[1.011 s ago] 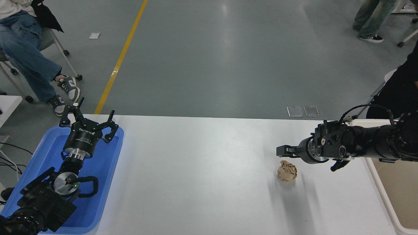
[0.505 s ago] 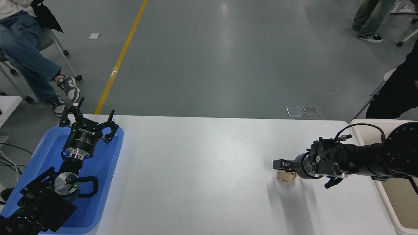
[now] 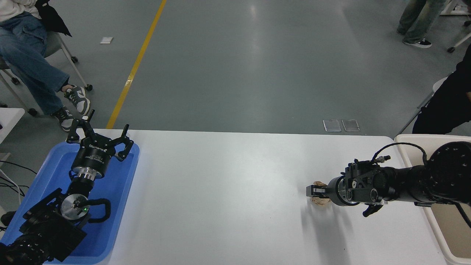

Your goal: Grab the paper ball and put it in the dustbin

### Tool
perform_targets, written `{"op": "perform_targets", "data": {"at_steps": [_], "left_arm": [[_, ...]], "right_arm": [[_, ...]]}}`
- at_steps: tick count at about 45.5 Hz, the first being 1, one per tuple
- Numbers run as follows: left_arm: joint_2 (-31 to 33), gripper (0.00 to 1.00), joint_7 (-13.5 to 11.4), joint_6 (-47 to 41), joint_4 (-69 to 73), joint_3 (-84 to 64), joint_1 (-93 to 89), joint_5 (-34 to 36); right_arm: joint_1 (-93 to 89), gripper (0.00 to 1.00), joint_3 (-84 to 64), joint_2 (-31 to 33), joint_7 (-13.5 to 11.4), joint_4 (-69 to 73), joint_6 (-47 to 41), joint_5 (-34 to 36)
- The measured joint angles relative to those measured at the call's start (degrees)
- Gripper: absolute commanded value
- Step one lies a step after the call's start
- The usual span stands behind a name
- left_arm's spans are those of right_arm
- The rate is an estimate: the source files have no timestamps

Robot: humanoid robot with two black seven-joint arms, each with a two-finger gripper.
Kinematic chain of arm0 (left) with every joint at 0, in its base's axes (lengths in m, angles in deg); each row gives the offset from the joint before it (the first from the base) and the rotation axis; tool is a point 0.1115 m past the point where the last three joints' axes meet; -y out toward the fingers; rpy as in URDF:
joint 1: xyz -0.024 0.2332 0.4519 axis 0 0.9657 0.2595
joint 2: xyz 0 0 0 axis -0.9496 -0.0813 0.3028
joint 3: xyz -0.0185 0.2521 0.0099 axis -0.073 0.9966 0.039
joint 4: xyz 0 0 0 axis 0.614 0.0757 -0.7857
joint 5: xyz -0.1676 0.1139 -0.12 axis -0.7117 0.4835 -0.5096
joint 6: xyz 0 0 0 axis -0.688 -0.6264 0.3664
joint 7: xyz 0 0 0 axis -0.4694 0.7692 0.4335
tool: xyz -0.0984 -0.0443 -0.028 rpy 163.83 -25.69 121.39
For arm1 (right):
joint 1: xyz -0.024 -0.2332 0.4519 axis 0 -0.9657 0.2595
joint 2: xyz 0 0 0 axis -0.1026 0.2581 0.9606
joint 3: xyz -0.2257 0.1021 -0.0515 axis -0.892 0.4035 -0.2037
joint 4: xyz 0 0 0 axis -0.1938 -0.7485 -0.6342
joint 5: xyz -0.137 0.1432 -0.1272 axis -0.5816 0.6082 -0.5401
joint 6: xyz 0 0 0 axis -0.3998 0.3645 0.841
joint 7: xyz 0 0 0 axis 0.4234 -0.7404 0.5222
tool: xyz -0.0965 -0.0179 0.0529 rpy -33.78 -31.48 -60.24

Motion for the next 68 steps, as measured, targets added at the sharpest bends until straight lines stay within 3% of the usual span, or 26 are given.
{"op": "perform_targets", "data": {"at_steps": [16, 32, 45, 68], "left_arm": [[0.0, 1.00, 0.0, 0.1, 0.0, 0.0, 0.0, 0.0], [0.0, 1.00, 0.0, 0.1, 0.0, 0.0, 0.0, 0.0], [0.0, 1.00, 0.0, 0.1, 0.0, 0.0, 0.0, 0.0], [-0.1, 1.00, 0.0, 0.1, 0.1, 0.0, 0.1, 0.0]], "right_arm": [[4.0, 0.00, -2.2, 1.4, 0.2, 2.6, 0.3, -1.2], [17.4, 0.00, -4.7, 9.0, 0.1, 14.1, -1.8, -3.0], [36.1, 0.00, -8.3, 16.0, 0.0, 25.0, -9.3, -4.3], [59.6, 0.00, -13.5, 21.6, -0.1, 34.8, -18.6, -4.4]]}}
